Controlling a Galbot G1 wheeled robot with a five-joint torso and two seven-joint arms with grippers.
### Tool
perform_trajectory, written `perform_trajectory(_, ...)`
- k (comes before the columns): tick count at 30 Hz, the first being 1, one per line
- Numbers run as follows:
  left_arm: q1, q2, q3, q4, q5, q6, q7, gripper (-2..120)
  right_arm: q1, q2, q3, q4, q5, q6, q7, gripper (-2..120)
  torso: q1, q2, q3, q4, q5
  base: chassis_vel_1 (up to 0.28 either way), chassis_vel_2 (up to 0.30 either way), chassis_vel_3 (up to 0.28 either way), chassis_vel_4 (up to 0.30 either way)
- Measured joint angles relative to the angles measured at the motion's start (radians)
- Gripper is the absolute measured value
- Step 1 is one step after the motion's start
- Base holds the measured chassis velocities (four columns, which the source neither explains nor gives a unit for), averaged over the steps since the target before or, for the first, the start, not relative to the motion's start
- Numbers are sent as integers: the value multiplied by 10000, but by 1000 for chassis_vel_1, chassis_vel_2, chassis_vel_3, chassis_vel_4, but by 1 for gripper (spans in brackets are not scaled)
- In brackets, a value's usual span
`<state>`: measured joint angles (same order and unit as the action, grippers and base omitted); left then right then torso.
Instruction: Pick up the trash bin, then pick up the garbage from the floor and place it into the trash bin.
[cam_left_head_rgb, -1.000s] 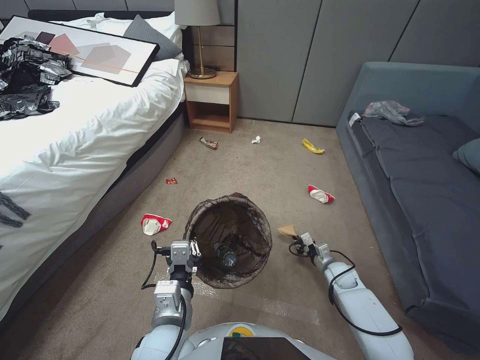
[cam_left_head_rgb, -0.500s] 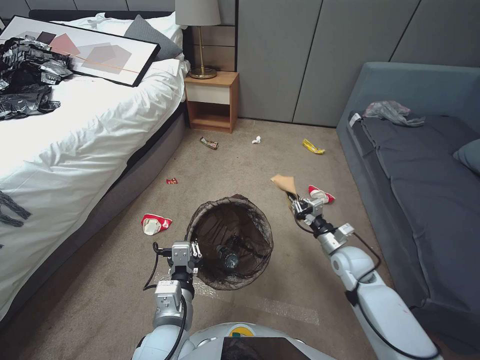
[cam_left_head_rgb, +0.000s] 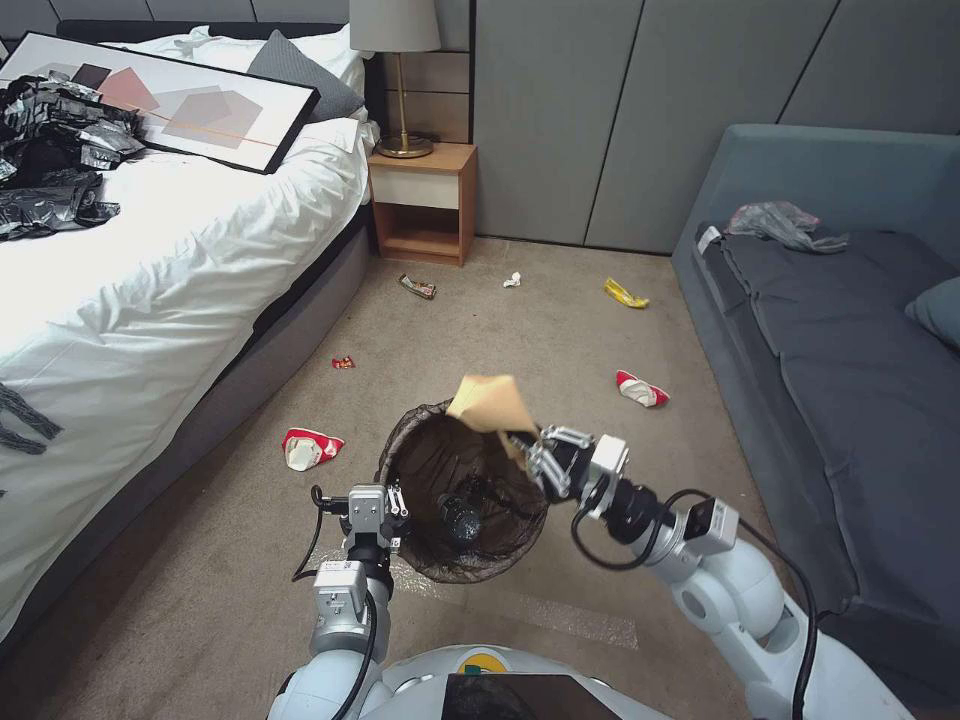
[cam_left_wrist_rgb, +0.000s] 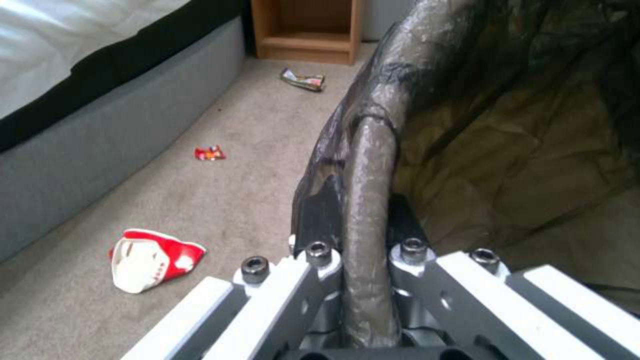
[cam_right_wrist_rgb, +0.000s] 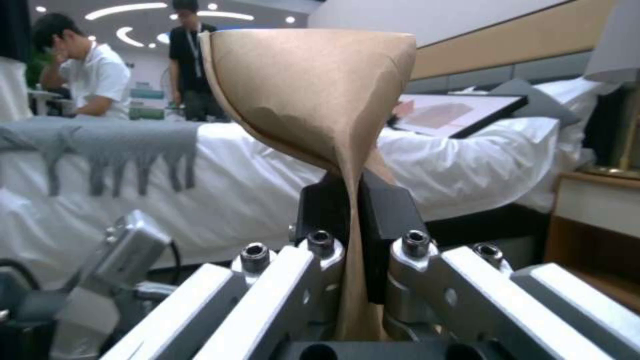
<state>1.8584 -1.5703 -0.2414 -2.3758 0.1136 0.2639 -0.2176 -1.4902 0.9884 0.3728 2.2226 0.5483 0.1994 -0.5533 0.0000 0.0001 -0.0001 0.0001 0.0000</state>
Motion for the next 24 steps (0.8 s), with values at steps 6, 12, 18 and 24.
perform_trajectory(6, 16, -23, 64, 1, 37, 6, 3, 0, -235, 71, -597, -181, -497, 113, -25, 2, 0, 0, 0, -1, 0, 0, 0, 0, 0)
perform_trajectory(12, 42, -37, 99, -21, 60, 6, 5, 0, -233, 252, -882, -711, -725, 183, 83, 2, 0, 0, 0, -1, -1, 0, 0, 0, 0)
perform_trajectory(18, 45, -58, 114, -23, 67, 5, 6, 0, -43, 449, -1033, -1167, -1020, 176, 360, 14, 0, 0, 1, 0, 0, 0, 0, 0, 0)
perform_trajectory(24, 46, -64, 117, -23, 73, 3, 5, 0, 44, 520, -1130, -1324, -1094, 174, 438, 34, 0, 0, 1, 0, 0, 0, 0, 0, 0)
